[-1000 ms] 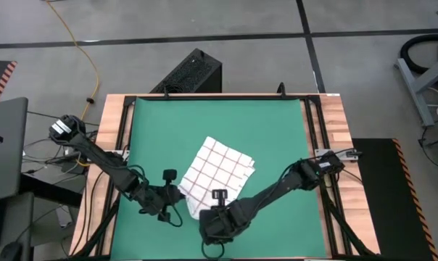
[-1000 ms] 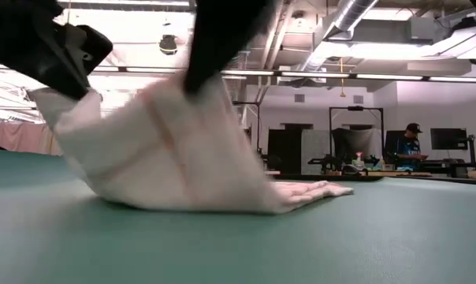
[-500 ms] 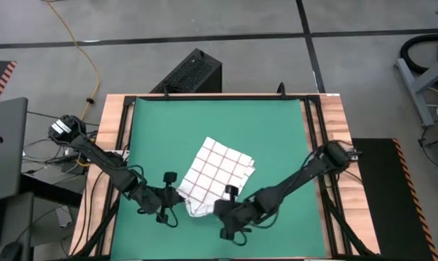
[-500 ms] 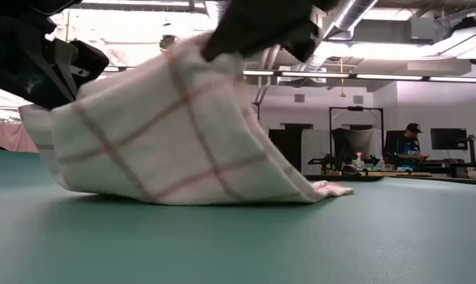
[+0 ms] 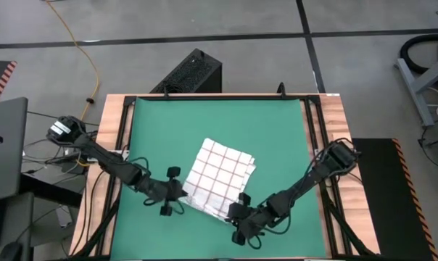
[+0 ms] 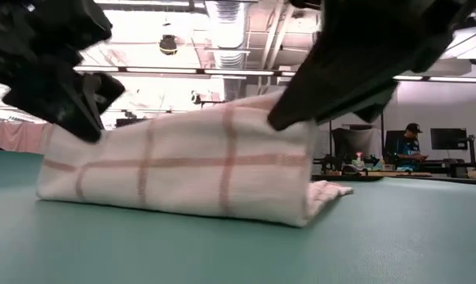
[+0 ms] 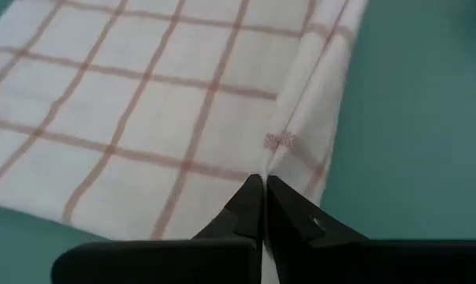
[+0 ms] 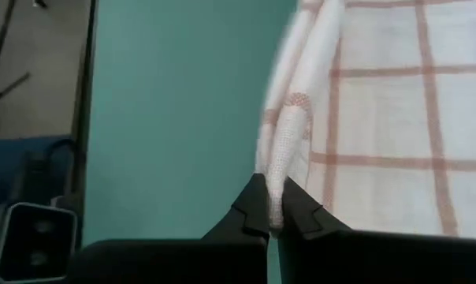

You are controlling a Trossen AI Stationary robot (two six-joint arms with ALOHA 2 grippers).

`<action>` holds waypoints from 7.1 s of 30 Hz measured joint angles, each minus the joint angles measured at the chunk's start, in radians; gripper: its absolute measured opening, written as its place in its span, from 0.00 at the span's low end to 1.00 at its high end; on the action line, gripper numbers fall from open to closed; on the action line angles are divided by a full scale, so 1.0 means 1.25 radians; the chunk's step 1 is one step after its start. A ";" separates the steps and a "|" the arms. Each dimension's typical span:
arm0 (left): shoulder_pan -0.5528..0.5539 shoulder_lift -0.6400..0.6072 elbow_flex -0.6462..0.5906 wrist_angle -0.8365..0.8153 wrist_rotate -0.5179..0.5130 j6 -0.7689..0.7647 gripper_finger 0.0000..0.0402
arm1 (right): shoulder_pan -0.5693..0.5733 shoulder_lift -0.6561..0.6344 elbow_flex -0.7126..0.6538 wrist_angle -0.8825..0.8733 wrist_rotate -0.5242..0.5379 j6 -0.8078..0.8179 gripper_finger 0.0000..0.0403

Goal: Roll towel into tight, uniform cylinder
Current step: Roll the white towel

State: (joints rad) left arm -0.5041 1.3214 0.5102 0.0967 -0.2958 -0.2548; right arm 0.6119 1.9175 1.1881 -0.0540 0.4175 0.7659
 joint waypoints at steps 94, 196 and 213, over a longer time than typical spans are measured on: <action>-0.037 0.233 -0.259 0.556 -0.025 0.032 0.00 | 0.025 -0.024 -0.003 -0.208 0.147 0.032 0.40; -0.037 0.234 -0.259 0.587 -0.028 0.020 0.00 | 0.069 0.029 -0.040 0.067 0.329 -0.221 0.64; -0.036 0.234 -0.260 0.577 -0.041 0.016 0.00 | 0.064 0.226 -0.035 0.056 0.344 -0.047 0.65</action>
State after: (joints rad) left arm -0.5488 1.6138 0.1856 0.8183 -0.3471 -0.2354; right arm 0.6918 2.2004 1.1442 0.0166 0.8476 0.7068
